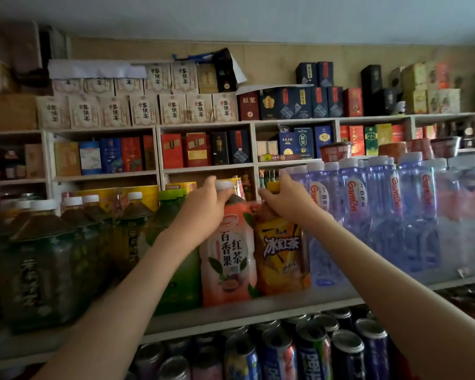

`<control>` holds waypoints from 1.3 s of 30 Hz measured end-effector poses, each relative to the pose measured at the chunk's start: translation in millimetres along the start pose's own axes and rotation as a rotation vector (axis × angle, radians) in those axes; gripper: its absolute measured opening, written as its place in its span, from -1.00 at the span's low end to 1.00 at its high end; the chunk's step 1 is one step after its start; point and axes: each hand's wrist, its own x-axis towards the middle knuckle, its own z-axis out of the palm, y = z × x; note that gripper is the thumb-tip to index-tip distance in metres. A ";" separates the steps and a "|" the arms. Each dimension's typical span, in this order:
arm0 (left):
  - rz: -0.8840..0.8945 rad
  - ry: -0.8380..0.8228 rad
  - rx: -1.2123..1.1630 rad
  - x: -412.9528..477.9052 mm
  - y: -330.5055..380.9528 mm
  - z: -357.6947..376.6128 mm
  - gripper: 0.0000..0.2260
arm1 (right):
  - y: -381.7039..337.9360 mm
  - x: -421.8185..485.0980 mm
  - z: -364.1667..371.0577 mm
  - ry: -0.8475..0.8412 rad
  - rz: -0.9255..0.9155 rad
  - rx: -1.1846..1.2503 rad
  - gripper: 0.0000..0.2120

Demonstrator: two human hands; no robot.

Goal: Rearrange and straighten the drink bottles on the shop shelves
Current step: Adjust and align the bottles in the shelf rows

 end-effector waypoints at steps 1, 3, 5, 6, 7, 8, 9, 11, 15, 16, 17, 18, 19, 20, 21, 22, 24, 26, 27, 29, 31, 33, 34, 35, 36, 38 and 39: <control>0.004 0.008 -0.038 1.5 -0.1 2.4 -0.61 | 1.2 -0.6 1.5 0.013 0.004 0.012 -0.65; -0.008 0.064 -0.090 4.7 -0.7 8.5 -0.70 | 1.1 -2.6 1.4 0.039 0.005 0.022 -0.70; -0.046 0.147 -0.121 5.8 -0.1 15.0 -0.75 | -1.8 -3.7 -1.9 0.042 -0.006 -0.004 -0.71; -0.058 0.188 -0.119 5.3 0.8 18.2 -0.76 | -2.4 -3.8 -4.4 0.030 -0.012 -0.033 -0.71; -0.063 0.225 -0.111 4.8 1.4 21.3 -0.76 | -2.3 -3.6 -7.0 0.015 -0.023 -0.068 -0.70; -0.062 0.258 -0.108 4.5 2.4 24.0 -0.75 | -0.3 -2.5 -9.6 -0.002 -0.037 -0.100 -0.68; -0.061 0.282 -0.114 4.3 3.3 26.3 -0.74 | 1.9 -1.5 -12.5 -0.020 -0.047 -0.122 -0.67; -0.060 0.305 -0.153 5.1 4.9 28.9 -0.72 | 4.4 0.4 -18.1 -0.054 -0.062 -0.156 -0.66; -0.057 0.304 -0.209 3.1 6.0 29.9 -0.69 | 5.9 2.5 -20.7 -0.089 -0.072 -0.199 -0.66; -0.057 0.308 -0.213 2.8 5.4 30.5 -0.68 | 6.2 3.5 -20.5 -0.101 -0.075 -0.203 -0.65; -0.058 0.309 -0.215 2.6 4.9 30.5 -0.68 | 6.0 4.4 -20.8 -0.114 -0.075 -0.197 -0.64; -0.060 0.310 -0.217 2.5 5.2 30.0 -0.68 | 4.6 4.3 -21.8 -0.127 -0.067 -0.188 -0.64; -0.062 0.308 -0.222 2.9 5.1 30.4 -0.68 | 2.9 3.5 -22.6 -0.138 -0.057 -0.182 -0.63; -0.062 0.305 -0.233 3.1 5.7 30.1 -0.68 | 0.9 2.3 -23.1 -0.140 -0.052 -0.188 -0.64; -0.059 0.297 -0.249 2.7 6.5 28.6 -0.68 | -1.1 1.5 -23.2 -0.136 -0.054 -0.202 -0.65; -0.057 0.282 -0.262 1.7 6.4 26.8 -0.68 | -3.7 0.7 -22.5 -0.120 -0.071 -0.216 -0.67; -0.050 0.219 -0.271 -2.6 5.6 21.5 -0.65 | -11.0 -3.0 -18.7 -0.038 -0.170 -0.235 -0.70; -0.026 0.152 -0.301 -9.9 2.9 13.7 -0.60 | -25.6 -8.4 -12.9 0.052 -0.315 -0.280 -0.65; -0.020 0.131 -0.346 -13.3 2.2 8.9 -0.58 | -34.2 -11.0 -10.1 0.058 -0.366 -0.320 -0.60; -0.052 0.108 -0.432 -18.8 0.8 -3.4 -0.55 | -48.9 -13.4 -3.4 -0.043 -0.383 -0.348 -0.49; -0.155 0.007 -0.430 -26.0 -1.2 -13.3 -0.55 | -57.8 -14.8 3.6 -0.235 -0.311 -0.255 -0.37; -0.210 -0.157 -0.365 -36.9 1.0 -13.2 -0.60 | -57.9 -14.5 9.7 -0.336 -0.278 -0.183 -0.31; -0.209 -0.189 -0.322 -40.6 1.8 -9.3 -0.58 | -56.7 -13.8 10.7 -0.346 -0.272 -0.171 -0.30; -0.204 -0.183 -0.295 -43.1 1.8 -4.2 -0.55 | -55.4 -13.2 10.3 -0.345 -0.265 -0.170 -0.29; -0.195 -0.155 -0.288 -44.2 2.1 -0.8 -0.54 | -55.4 -13.0 8.8 -0.343 -0.264 -0.182 -0.28; -0.183 -0.110 -0.314 -42.7 1.8 3.1 -0.61 | -57.6 -12.4 5.0 -0.347 -0.268 -0.215 -0.28; -0.186 -0.100 -0.334 -42.0 2.2 3.4 -0.64 | -59.1 -11.7 3.7 -0.351 -0.273 -0.224 -0.31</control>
